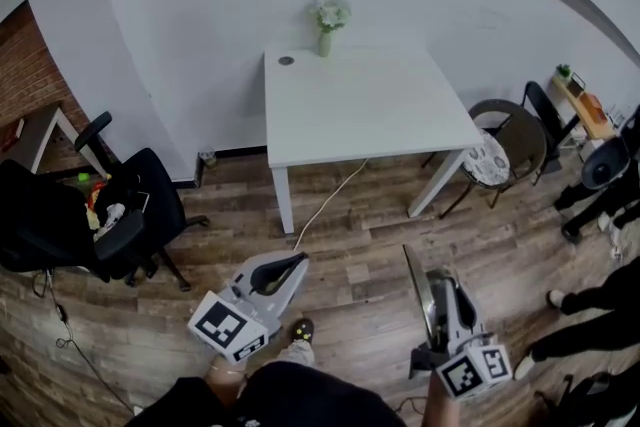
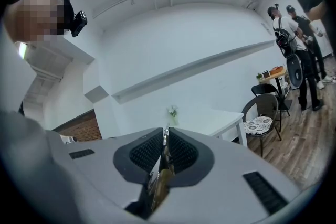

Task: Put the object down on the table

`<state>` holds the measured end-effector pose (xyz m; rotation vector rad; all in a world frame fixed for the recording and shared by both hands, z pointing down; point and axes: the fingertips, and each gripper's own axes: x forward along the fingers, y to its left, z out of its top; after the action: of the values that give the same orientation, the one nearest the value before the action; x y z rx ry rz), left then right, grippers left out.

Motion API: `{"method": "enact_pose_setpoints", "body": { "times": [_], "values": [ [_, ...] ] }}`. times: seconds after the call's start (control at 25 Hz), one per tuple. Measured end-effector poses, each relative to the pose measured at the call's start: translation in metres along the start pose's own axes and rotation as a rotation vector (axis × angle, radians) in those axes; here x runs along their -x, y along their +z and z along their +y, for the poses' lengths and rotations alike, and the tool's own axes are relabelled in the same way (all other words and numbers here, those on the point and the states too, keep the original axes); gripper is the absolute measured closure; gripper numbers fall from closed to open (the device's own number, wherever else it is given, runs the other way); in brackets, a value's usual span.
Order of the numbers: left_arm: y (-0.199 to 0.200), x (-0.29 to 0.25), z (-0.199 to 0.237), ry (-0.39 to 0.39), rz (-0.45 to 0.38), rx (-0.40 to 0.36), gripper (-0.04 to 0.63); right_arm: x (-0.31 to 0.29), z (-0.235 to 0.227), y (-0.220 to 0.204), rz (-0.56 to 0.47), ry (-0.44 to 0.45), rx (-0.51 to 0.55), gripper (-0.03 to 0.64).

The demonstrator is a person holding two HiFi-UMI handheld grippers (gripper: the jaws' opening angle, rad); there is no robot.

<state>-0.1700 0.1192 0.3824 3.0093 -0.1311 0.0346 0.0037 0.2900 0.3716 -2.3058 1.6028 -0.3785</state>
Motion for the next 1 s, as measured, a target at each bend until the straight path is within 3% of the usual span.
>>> {"method": "enact_pose_setpoints", "body": {
  "times": [0.4, 1.0],
  "values": [
    [0.016, -0.046, 0.058, -0.066, -0.027, -0.016, 0.595, -0.064, -0.006, 0.014, -0.015, -0.044, 0.011, 0.586],
    [0.014, -0.071, 0.128, -0.055, -0.025, 0.013, 0.595, -0.14, -0.001, 0.009, 0.012, -0.041, -0.005, 0.586]
  ]
}}
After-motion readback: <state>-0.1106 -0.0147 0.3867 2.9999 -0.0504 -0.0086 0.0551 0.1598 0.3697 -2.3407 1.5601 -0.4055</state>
